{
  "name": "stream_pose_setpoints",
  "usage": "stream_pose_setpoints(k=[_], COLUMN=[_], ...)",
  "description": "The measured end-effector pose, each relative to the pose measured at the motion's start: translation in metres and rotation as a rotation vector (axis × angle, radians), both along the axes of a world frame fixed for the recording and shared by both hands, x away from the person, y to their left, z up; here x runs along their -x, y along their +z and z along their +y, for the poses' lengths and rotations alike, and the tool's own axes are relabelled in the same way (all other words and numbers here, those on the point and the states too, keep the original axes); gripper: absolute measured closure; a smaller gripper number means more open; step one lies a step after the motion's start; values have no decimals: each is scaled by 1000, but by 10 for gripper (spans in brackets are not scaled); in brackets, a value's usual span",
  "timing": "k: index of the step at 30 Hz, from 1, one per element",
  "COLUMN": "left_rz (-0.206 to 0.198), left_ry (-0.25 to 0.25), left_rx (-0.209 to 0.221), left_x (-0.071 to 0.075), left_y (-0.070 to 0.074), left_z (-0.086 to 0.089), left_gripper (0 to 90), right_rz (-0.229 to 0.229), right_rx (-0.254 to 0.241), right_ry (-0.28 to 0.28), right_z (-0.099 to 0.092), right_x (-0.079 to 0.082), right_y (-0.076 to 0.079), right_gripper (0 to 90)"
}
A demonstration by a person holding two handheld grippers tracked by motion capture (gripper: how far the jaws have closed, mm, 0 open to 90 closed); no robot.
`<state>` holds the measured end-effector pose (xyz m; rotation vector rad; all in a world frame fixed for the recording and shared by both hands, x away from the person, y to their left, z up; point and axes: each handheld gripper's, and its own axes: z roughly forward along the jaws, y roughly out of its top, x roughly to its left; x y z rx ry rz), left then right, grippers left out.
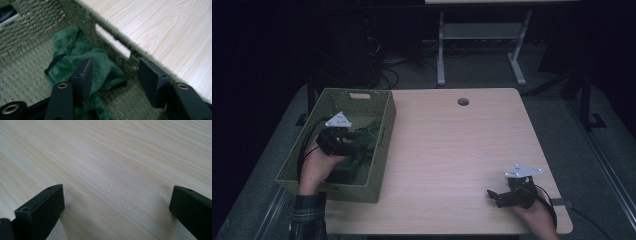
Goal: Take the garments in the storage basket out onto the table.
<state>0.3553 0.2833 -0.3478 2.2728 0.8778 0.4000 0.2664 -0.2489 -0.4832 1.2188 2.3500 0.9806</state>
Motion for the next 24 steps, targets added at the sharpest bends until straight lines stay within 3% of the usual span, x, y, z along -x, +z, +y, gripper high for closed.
stream_pose_setpoints(k=[9,17,24], left_rz=[9,63,111], left_ry=[31,83,90], left_rx=[-46,-100,-117], left_x=[-9,-20,-26], left_y=[-17,-39,-51], left_z=[14,24,25], left_gripper=[464,461,425], right_rz=[0,0,0], right_rx=[0,0,0], right_ry=[0,0,0], right_z=[0,0,0], right_x=[0,0,0], right_y=[0,0,0], right_gripper=[0,0,0])
